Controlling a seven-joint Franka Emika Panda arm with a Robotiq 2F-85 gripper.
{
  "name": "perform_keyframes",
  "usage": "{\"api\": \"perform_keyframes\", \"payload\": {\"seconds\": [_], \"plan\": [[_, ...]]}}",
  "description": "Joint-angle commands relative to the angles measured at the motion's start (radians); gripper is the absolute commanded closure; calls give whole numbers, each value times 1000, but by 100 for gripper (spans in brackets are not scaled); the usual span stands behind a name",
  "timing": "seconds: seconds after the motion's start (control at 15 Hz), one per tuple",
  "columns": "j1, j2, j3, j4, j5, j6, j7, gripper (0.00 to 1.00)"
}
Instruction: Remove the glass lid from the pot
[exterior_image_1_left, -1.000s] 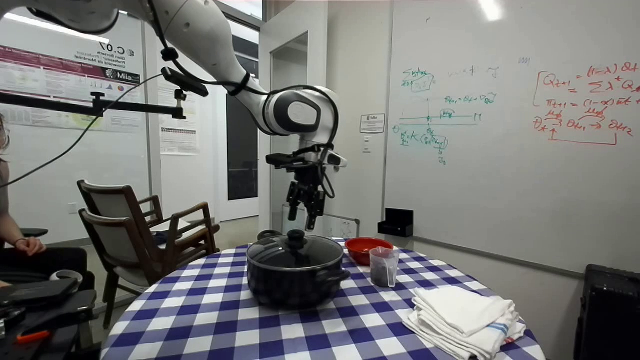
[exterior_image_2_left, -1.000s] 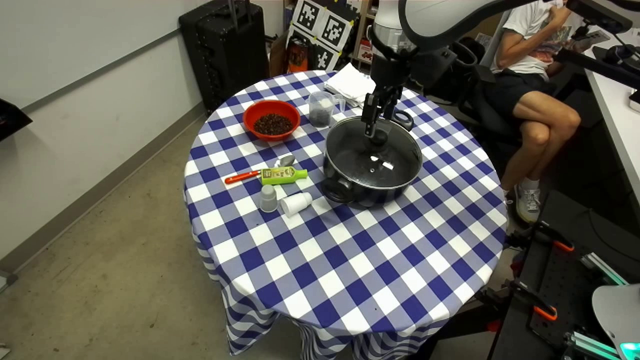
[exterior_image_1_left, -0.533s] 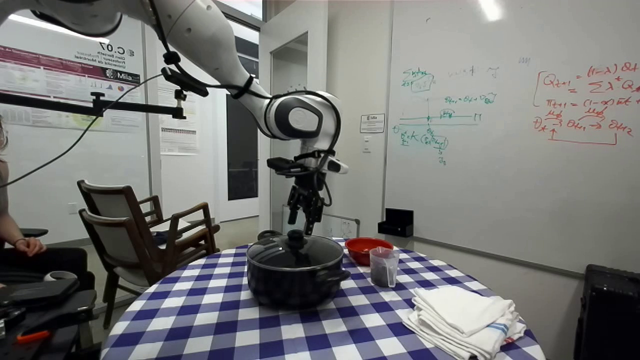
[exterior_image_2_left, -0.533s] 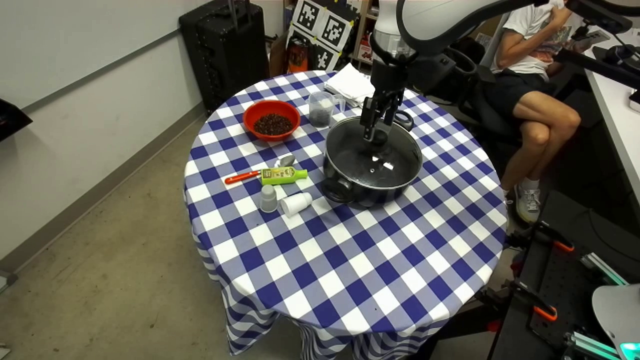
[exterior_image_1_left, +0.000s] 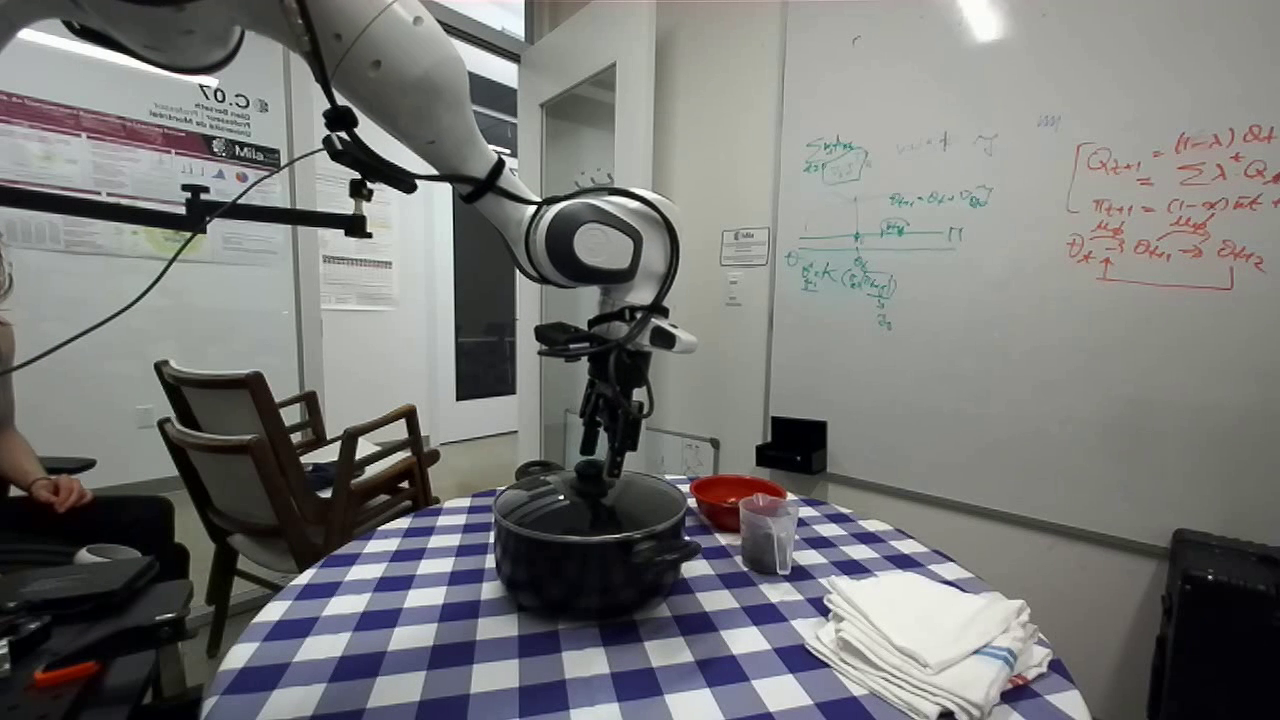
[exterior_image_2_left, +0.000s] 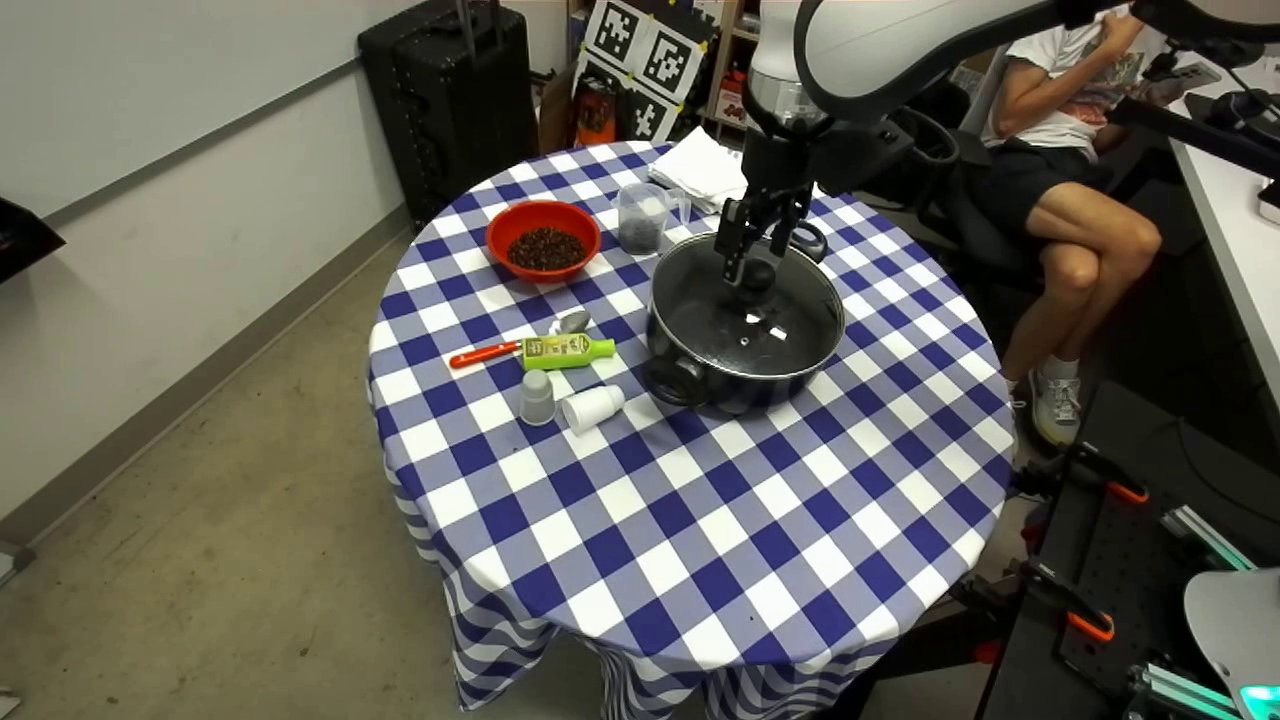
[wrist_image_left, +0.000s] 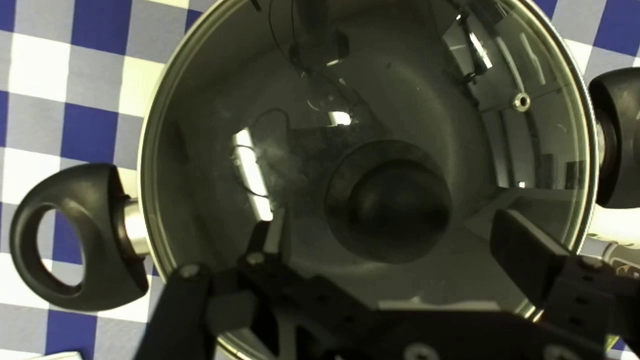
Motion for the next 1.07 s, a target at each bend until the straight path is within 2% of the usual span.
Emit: {"api": "perform_keyframes", "payload": {"seconds": [0.0,0.27,0.33,0.4,0.67,0.8,0.87,0.93,1.0], "plan": [[18,-23,-10,-45,-10,41,52,0],[20,-31,-5,-70,-5,60,57,0],[18,-33,-3,-75,-2,62,53,9],[17,-34,-3,-78,0,64,51,26],[13,-46,-1,-93,3,63,45,56],[12,-60,-2,-98,3,62,46,68],[12,-68,-2,-104,3,61,46,69],[13,-75,-3,-109,0,62,47,75],[13,-83,-3,-113,-1,67,46,75]]}}
